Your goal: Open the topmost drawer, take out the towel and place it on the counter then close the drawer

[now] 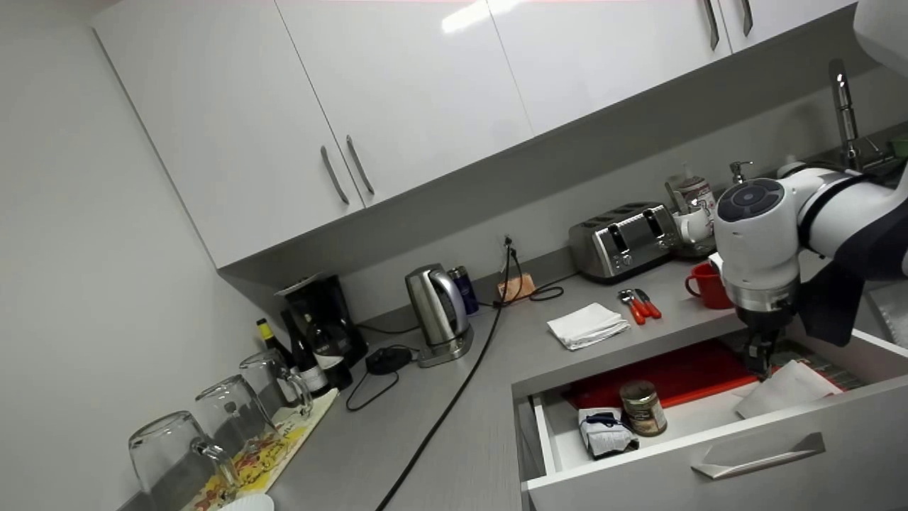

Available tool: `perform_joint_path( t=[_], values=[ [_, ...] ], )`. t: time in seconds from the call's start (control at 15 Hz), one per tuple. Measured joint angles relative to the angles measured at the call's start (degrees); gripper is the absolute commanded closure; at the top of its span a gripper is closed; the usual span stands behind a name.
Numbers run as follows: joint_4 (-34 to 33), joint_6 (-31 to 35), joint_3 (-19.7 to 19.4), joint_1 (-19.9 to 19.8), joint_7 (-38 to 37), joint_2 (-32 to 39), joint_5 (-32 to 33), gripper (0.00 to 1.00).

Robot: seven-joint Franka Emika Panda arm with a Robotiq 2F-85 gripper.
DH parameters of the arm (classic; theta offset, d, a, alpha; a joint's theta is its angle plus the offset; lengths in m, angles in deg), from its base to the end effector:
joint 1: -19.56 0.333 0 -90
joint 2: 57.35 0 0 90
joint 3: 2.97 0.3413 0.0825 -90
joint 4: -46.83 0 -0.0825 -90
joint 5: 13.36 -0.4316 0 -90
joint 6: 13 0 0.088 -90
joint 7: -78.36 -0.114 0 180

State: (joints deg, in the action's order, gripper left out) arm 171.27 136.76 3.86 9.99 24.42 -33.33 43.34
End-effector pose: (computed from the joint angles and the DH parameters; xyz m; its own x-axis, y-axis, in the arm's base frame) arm 0.5946 -0.0112 0.1726 0.9648 -0.0870 0.2482 -0.1750 -0.9168 0.3591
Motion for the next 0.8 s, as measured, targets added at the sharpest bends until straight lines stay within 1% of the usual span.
perform_joint_path(
  t=[0.2, 0.4, 0.8],
  values=[
    [-2.29, -1.19, -4.3, 3.24, 3.51, 2.93, -5.67, 0.0],
    [-6.1, -2.84, -7.24, 6.36, 6.32, 6.53, -9.55, 0.0],
    [-14.11, -7.12, -10.47, 12.31, 8.71, 13.47, -13.69, 0.0]
  ],
)
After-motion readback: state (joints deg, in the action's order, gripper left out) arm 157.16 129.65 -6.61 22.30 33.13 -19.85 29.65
